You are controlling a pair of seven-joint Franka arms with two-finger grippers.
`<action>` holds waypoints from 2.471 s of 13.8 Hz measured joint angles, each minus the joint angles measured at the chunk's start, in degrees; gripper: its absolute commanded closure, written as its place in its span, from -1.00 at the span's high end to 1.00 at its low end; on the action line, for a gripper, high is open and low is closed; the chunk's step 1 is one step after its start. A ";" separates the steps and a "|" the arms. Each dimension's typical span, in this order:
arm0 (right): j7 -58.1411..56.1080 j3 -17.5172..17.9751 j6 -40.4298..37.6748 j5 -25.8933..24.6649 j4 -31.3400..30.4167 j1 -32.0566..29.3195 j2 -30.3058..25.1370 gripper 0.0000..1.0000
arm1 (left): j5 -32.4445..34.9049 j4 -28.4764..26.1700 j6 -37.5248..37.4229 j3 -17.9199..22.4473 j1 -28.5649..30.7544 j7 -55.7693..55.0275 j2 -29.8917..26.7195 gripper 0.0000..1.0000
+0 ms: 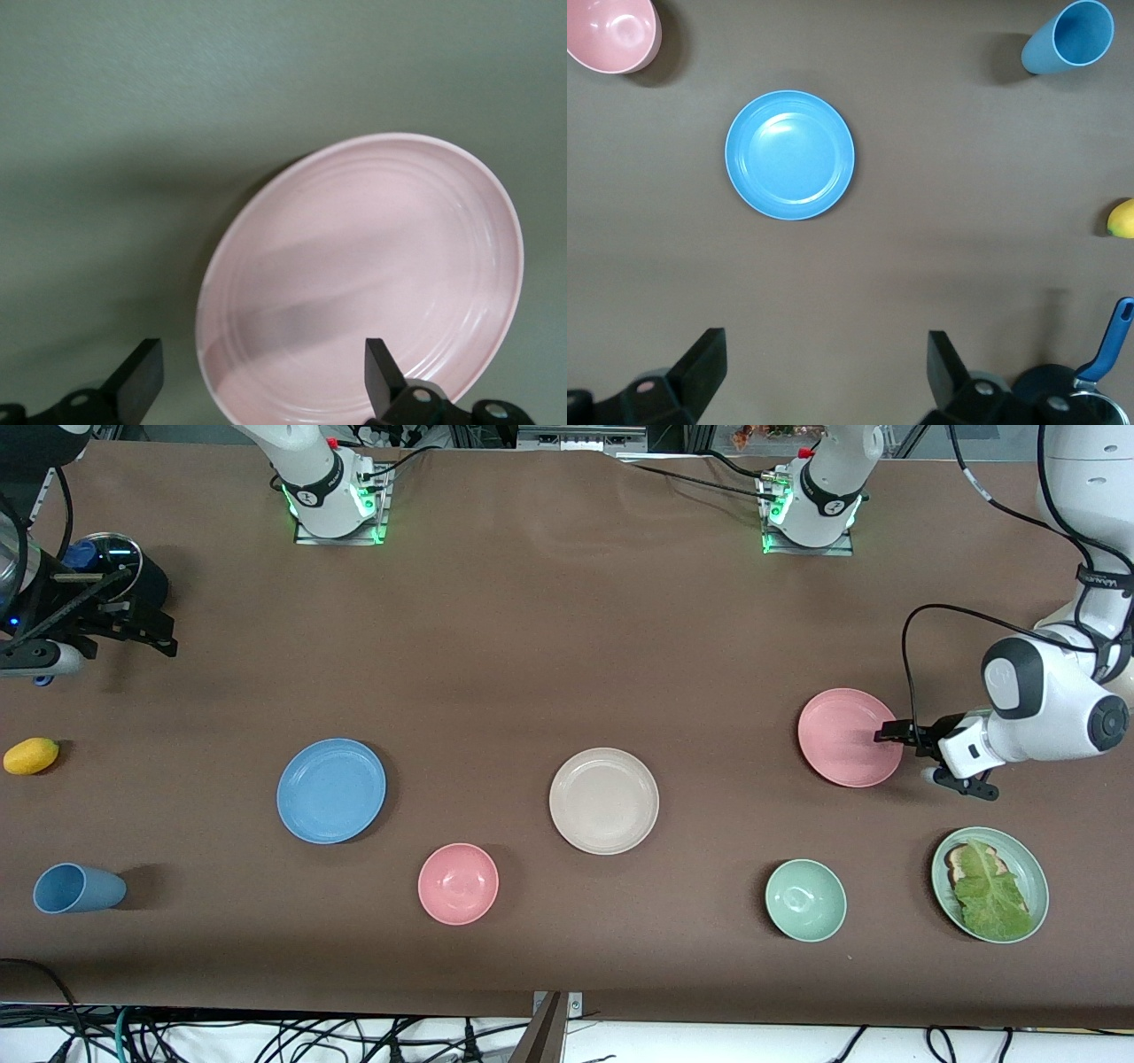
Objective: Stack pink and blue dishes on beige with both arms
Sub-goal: 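Grasp the pink plate rim with the left gripper, then set the pink plate on the beige plate while the right gripper approaches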
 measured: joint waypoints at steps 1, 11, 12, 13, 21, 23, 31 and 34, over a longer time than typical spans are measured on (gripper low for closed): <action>0.00 0.00 0.00 0.00 0.00 0.00 0.00 1.00 | -1.28 -2.09 1.94 0.31 -0.02 1.15 -1.00 1.00; 0.03 -0.26 -0.01 0.00 0.00 -0.06 0.00 1.00 | -9.19 -7.18 7.18 2.84 0.13 7.18 -0.92 0.22; 0.03 -0.26 -0.01 0.00 0.00 -0.06 0.00 1.00 | -10.04 -7.18 7.49 2.85 0.13 7.22 -0.44 -0.12; 0.03 -0.26 -0.01 0.00 0.00 -0.06 0.00 1.00 | -10.41 -7.18 8.07 2.85 0.13 7.22 0.01 -0.63; 0.03 -0.33 -0.03 0.00 0.00 -0.14 0.00 1.00 | -10.89 -6.91 8.44 2.83 0.67 7.25 -0.14 -1.00; 0.03 -0.48 -0.03 0.00 0.00 -0.18 0.00 1.00 | -10.92 -6.86 8.42 2.79 0.67 7.23 -0.18 -1.00; 0.03 -0.54 -0.03 0.00 0.00 -0.27 0.01 1.00 | -10.93 1.68 -4.71 -0.71 -1.27 -2.95 -1.80 -1.00; 0.03 -0.54 -0.04 0.00 0.00 -0.30 0.02 1.00 | -10.93 3.01 -5.41 -4.82 -1.53 -9.68 -1.89 -1.00</action>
